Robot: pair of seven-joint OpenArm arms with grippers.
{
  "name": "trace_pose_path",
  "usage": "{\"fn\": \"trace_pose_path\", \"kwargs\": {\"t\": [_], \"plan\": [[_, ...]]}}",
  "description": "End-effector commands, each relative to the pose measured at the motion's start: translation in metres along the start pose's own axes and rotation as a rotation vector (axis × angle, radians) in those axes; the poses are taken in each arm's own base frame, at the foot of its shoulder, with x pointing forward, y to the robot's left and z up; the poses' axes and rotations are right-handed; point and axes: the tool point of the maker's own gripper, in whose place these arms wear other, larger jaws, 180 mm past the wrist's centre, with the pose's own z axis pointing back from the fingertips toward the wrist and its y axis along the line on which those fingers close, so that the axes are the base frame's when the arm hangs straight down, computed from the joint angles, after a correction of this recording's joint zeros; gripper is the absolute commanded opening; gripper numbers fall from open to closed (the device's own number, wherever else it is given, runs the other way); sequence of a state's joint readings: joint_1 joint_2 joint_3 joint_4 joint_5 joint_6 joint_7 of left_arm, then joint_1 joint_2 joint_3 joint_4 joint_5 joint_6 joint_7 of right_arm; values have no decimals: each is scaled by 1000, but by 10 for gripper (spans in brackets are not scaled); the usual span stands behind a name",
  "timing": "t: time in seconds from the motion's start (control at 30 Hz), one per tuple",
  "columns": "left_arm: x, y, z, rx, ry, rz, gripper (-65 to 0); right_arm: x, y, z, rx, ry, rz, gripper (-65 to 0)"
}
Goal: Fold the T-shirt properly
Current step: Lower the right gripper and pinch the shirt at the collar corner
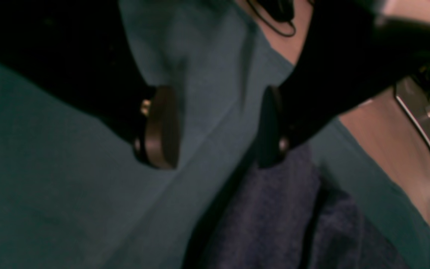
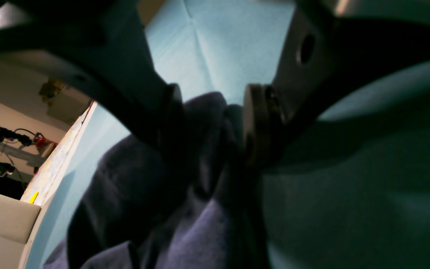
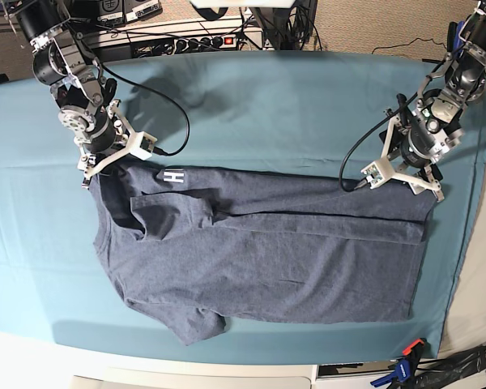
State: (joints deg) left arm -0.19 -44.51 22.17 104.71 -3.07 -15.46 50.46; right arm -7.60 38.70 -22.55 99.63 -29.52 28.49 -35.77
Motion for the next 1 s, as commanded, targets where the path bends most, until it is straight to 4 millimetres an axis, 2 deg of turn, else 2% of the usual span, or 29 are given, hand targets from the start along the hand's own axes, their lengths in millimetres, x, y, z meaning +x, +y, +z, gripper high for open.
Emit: {"fn": "trace_pose_path", "kwargs": {"t": [0.0, 0.23, 0.6, 0.7, 0.83, 0.97], "plan": [[3, 16, 5, 44, -14, -4, -302, -6, -14, 1, -31, 17, 4, -388], [3, 16, 5, 44, -13, -4, -302, -9, -22, 0, -47, 32, -3, -388], [3, 16, 5, 44, -14, -4, -302, -26, -14, -10, -15, 81, -9, -388], [3, 16, 5, 44, -13, -4, -302, -26, -11, -11, 0, 75, -21, -387], [3, 16, 5, 44, -14, -4, -302, -23, -4, -11, 38, 59, -43, -336], [3, 16, 5, 44, -14, -4, -302, -23, -5, -11, 32, 61, -45, -336]]}}
